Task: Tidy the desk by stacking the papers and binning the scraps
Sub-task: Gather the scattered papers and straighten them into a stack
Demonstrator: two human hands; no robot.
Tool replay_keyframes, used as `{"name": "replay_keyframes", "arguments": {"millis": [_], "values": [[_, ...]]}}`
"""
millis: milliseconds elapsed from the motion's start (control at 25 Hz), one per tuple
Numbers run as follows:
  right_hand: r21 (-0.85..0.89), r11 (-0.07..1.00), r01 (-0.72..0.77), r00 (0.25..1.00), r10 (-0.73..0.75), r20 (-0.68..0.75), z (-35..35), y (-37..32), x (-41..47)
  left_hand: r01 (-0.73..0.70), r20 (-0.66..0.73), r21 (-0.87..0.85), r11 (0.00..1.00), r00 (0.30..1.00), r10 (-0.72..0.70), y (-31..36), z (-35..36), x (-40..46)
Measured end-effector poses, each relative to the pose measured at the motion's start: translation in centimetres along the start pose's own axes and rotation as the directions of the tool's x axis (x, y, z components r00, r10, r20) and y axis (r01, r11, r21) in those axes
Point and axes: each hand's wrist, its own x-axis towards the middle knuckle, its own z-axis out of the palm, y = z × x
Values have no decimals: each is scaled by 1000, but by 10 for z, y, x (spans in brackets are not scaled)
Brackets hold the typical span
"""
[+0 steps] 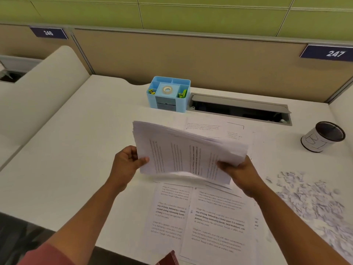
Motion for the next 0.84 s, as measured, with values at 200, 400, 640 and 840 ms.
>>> {"name": "replay_keyframes", "arguments": {"millis": [200,400,640,840], "values": [[29,998,-47,998,49,-40,5,23,-6,-4,-24,48,999,1000,5,-12,18,-15],[87,995,-53,994,60,-89,18,34,-17,30,38,-95,995,999,-27,-17,35,-23],[45,998,-45,994,50,-99,23,31,-19,-14,-65,-134,991,998,5,-6,40,-30],[51,998,-46,996,50,-76,23,38,-24,-29,-53,-194,981,998,19,1,45,-33]]}}
